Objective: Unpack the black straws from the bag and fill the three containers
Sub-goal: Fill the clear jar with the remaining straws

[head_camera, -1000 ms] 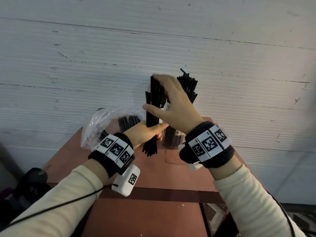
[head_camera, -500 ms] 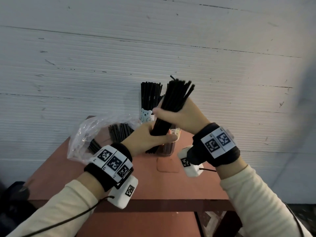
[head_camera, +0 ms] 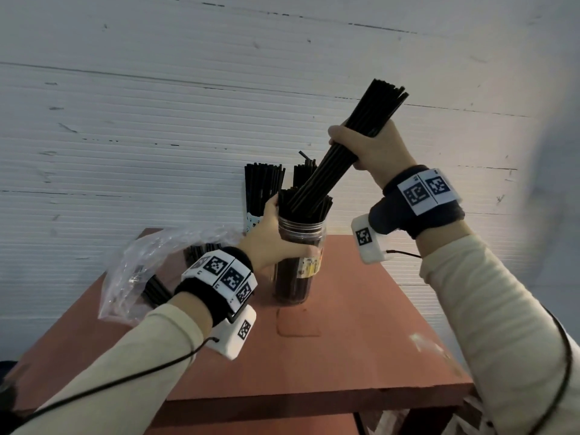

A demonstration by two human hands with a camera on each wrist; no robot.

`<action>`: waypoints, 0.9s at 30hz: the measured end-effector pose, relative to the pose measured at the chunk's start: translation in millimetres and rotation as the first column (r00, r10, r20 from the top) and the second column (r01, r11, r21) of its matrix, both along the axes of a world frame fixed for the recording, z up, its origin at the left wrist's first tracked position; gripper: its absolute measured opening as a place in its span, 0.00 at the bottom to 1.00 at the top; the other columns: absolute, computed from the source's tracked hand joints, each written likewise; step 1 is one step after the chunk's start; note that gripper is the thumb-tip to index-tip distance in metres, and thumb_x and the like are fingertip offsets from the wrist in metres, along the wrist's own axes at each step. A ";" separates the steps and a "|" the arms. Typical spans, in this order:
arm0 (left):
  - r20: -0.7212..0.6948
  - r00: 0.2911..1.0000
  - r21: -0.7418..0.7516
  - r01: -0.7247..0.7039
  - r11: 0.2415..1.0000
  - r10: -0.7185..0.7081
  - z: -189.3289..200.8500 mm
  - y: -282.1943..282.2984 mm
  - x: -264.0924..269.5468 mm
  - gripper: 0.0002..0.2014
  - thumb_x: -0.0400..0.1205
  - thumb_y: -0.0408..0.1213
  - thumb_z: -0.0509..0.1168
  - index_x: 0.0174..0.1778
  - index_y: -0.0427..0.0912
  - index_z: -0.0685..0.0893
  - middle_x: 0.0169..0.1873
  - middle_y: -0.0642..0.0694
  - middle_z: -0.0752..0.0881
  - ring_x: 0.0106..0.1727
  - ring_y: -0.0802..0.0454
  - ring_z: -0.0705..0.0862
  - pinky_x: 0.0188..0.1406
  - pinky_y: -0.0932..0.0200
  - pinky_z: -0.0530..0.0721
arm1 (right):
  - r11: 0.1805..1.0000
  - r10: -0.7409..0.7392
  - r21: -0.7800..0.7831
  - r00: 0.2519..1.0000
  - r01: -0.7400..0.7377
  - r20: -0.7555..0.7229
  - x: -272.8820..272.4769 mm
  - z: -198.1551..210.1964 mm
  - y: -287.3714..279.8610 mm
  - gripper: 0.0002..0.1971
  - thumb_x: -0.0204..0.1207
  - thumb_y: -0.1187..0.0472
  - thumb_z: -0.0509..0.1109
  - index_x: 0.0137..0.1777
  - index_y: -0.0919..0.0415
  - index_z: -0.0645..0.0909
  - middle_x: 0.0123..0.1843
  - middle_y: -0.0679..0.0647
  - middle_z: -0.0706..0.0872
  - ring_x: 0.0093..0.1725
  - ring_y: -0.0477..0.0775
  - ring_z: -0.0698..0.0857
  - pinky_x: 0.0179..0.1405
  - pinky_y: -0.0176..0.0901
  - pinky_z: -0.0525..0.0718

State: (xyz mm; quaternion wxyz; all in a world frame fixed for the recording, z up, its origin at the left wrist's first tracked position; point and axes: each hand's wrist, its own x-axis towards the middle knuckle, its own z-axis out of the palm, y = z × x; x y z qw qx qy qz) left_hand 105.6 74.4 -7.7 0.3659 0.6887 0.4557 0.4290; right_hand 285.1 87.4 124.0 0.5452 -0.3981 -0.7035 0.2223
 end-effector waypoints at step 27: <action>-0.016 0.999 0.037 -0.042 0.998 0.042 -12.1 7.4 -13.4 0.48 0.63 0.42 0.84 0.77 0.53 0.66 0.64 0.59 0.81 0.68 0.58 0.78 0.73 0.48 0.74 | 0.930 -0.088 0.358 0.890 -0.087 0.447 -37.6 -43.5 3.1 0.25 0.82 0.53 0.67 0.77 0.57 0.71 0.74 0.49 0.77 0.70 0.41 0.74 0.70 0.33 0.71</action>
